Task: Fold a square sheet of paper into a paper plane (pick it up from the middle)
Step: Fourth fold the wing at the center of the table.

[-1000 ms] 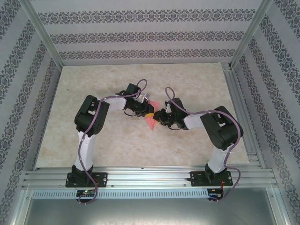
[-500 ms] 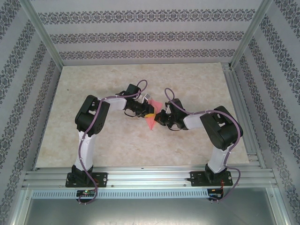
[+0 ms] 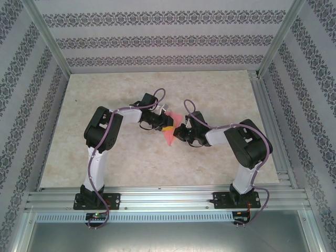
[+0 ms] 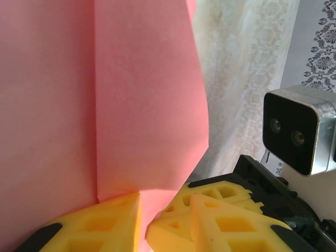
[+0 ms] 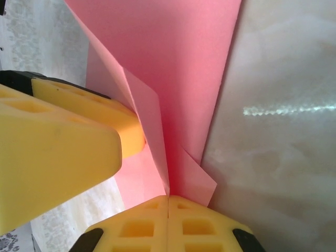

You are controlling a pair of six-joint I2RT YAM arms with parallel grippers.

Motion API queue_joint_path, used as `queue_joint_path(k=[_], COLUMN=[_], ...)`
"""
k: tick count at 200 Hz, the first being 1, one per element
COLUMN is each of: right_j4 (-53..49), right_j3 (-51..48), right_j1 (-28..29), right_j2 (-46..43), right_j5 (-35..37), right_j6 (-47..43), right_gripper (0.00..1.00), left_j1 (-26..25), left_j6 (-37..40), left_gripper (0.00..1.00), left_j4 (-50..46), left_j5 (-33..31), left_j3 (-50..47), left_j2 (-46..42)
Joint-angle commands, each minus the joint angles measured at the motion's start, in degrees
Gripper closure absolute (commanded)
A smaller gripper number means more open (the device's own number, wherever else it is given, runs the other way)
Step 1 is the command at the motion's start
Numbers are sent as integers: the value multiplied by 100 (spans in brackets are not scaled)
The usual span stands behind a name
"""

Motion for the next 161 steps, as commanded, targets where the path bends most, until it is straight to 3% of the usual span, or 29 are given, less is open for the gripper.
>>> queue_joint_path(k=[1,161], right_j4=[-68,-271], right_j3=[-71,-120], right_j1=[56,129], right_j2=[-188,-100], right_j5=[219,538], right_j6=[-193,-58], right_gripper=[100,100], left_j1=[-25,-55], left_j6=[112,-163], left_gripper=[67,60], left_j4=[65,685], left_j5=[-52,467], left_j3=[69,214], left_j2=[17,196])
